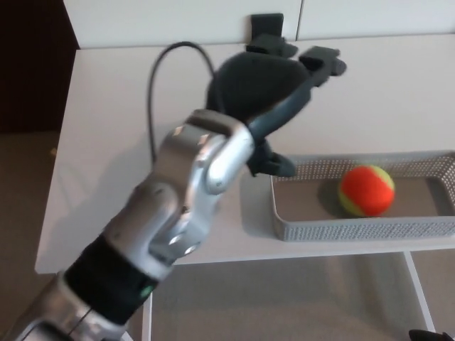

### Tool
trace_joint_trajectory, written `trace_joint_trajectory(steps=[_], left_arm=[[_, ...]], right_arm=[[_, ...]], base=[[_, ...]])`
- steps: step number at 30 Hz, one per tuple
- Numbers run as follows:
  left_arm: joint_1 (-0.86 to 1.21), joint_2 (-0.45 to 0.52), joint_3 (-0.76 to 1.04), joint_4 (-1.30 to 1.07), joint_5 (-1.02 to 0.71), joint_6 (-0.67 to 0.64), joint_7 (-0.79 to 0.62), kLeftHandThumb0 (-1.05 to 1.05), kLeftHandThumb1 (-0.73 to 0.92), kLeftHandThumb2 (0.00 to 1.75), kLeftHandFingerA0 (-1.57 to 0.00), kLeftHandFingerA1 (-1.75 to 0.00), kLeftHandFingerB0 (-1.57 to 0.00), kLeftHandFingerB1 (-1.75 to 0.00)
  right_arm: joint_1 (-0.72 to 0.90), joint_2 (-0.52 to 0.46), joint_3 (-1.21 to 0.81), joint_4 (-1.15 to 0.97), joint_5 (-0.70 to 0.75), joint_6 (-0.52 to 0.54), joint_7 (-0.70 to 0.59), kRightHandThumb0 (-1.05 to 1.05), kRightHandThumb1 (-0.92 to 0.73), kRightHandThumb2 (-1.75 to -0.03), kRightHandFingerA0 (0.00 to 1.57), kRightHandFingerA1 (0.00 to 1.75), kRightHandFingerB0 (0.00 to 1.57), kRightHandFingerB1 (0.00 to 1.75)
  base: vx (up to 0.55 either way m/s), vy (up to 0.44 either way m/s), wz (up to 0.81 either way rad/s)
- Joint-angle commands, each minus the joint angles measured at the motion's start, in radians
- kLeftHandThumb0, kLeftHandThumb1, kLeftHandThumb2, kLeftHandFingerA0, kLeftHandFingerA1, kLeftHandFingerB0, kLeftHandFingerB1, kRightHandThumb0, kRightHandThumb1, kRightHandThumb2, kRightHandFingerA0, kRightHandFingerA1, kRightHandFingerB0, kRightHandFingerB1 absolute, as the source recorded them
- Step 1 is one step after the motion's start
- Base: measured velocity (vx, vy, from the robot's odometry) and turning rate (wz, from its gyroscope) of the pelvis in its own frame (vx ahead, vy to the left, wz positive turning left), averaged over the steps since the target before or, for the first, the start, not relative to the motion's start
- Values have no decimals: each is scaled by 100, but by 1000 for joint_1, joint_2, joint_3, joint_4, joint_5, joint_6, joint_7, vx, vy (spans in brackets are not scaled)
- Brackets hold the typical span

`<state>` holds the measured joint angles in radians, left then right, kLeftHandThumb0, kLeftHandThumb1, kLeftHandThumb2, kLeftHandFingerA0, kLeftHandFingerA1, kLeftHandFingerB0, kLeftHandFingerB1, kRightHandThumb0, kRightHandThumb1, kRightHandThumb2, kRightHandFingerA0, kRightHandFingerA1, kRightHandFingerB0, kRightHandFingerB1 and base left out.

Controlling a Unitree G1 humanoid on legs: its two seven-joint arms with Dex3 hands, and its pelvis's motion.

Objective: The robot walk towards a table in front and uses its left hand to pickup a tennis ball on the left side and put it in a container on the right hand side

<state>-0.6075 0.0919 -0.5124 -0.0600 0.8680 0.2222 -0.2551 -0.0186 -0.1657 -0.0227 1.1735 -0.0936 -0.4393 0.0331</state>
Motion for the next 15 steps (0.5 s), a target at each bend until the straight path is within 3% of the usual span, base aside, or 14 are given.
trace_joint_trajectory(steps=[1,2,3,4,6,7,8,9,10,12,13,14,15], left_arm=[[289,149,259,-416,-160,-112,16,-35,-4,76,-21,-61,-33,-66],[380,176,353,-494,-213,-137,22,-35,-4,76,-21,-61,-33,-66],[431,191,411,-525,-252,-147,4,-105,45,77,-25,-68,-31,-65],[508,205,500,-554,-294,-165,-1,-35,-6,75,-22,-64,-29,-66],[592,217,597,-578,-334,-187,3,-35,-6,75,-22,-64,-29,-66],[647,221,672,-554,-375,-227,15,-105,49,58,-18,-103,-25,-78],[717,228,767,-526,-429,-278,30,-105,49,58,-18,-103,-25,-78],[830,214,923,-479,-508,-318,33,-105,38,77,-12,-114,-19,-89],[858,212,983,-443,-540,-337,41,-105,38,77,-11,-126,-8,-102],[868,213,1004,-429,-554,-347,43,-105,38,77,-11,-126,-8,-102],[917,219,1061,-380,-552,-379,71,-105,42,62,0,-140,0,-126],[1003,224,1162,-273,-556,-441,125,-36,-21,71,-31,-77,-22,-71],[1050,224,1218,-203,-568,-479,153,-36,-21,71,-31,-77,-22,-71]], right_arm=[[11,-20,1,-12,-11,21,-24,-70,-59,-55,15,143,0,70],[9,-27,7,-15,-19,25,-28,-70,-59,-55,15,143,0,70],[15,-22,1,-14,-9,22,-18,-71,-59,-50,16,134,0,79],[18,-21,-3,-9,-4,18,-9,-69,-58,-55,18,144,0,72],[19,-23,-5,-3,-2,14,-1,-69,-58,-55,18,144,0,72],[19,-23,-4,2,-3,14,1,-71,-59,-54,24,139,0,80],[20,-24,-2,9,-5,14,3,-71,-59,-54,24,139,0,80],[28,-28,7,16,-19,9,-8,-72,-56,-52,23,137,0,82],[20,-27,9,18,-23,12,-16,-73,-58,-50,22,140,0,84],[17,-27,10,18,-24,14,-19,-73,-58,-50,22,140,0,84],[20,-28,10,19,-24,15,-17,-76,-59,-52,25,141,0,81],[27,-29,10,24,-23,17,-15,-77,-61,-51,24,143,0,82],[32,-29,9,28,-23,18,-15,-77,-61,-51,24,143,0,82]], base=[[0,0,0],[0,0,0],[0,0,0],[0,0,0],[0,0,0],[0,0,0],[0,0,0],[0,0,0],[0,0,0],[0,0,0],[0,0,0],[0,0,0],[0,0,0]])
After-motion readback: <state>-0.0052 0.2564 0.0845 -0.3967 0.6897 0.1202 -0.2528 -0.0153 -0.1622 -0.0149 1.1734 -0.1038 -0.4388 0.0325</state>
